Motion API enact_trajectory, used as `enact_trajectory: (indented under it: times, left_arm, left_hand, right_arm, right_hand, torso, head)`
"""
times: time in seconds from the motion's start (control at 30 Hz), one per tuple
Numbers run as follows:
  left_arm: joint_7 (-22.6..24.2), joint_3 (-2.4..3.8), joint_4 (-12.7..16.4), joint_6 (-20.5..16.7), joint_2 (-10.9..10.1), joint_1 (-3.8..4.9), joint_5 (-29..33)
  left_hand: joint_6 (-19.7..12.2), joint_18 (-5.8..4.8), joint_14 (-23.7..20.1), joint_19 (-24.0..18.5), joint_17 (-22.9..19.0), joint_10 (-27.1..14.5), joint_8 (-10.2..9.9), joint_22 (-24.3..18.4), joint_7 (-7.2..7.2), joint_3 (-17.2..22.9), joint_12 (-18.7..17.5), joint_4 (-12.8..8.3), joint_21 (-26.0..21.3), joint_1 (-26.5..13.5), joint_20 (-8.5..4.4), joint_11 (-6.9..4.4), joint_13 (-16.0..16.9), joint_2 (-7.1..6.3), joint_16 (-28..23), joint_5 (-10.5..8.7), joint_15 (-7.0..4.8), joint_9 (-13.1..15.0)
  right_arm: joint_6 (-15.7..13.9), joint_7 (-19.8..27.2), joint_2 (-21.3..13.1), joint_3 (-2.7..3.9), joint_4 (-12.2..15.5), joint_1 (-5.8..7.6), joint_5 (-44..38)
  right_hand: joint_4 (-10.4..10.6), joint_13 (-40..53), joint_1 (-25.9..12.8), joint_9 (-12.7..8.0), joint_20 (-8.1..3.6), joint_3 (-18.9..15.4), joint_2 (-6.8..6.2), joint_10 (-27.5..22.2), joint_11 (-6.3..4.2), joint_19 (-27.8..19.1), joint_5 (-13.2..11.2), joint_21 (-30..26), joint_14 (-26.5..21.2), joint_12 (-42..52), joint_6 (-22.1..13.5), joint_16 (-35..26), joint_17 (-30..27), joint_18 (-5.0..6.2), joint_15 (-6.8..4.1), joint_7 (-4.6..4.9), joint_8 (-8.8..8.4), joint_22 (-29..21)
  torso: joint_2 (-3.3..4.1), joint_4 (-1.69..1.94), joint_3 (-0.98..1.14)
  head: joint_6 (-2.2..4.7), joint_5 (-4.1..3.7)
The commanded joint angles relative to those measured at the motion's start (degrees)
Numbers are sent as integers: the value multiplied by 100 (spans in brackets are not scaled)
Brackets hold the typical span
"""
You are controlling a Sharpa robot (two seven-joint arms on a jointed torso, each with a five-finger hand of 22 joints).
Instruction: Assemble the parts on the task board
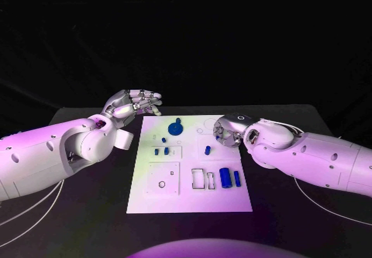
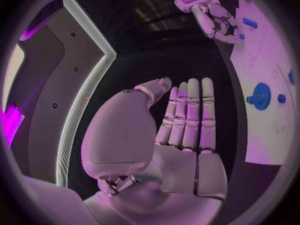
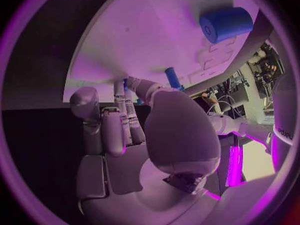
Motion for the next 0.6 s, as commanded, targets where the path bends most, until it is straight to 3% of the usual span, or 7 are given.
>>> enact_trajectory:
  times: [0.03,0.6]
  left_arm:
    - [-7,2,2,158,4,0,21]
    - [-70,2,19,188,3,0,5]
  left_hand:
    - [6,56,-5,20,-6,1,-30,-5,33,1,-29,-44,-36,39,3,31,-7,29,-42,27,40,7]
    - [-109,32,-119,-94,-15,-202,-110,-13,114,-49,-178,-119,-97,3,46,126,-45,27,-128,15,121,2]
  right_arm:
    - [294,-157,-14,-61,-2,-101,-163]
    - [129,-309,5,-73,27,-167,-414]
  right_hand:
    - [-81,17,55,34,-23,30,107,87,-26,65,-108,114,211,20,75,11,-18,-117,-56,-19,63,90]
    - [-166,11,53,45,-38,89,127,84,-11,53,-166,117,209,-43,64,0,-45,-120,-55,1,52,120]
  torso:
    - [5,1,0]
    - [3,6,-6]
  head:
    - [-2,-3]
    - [-32,-14]
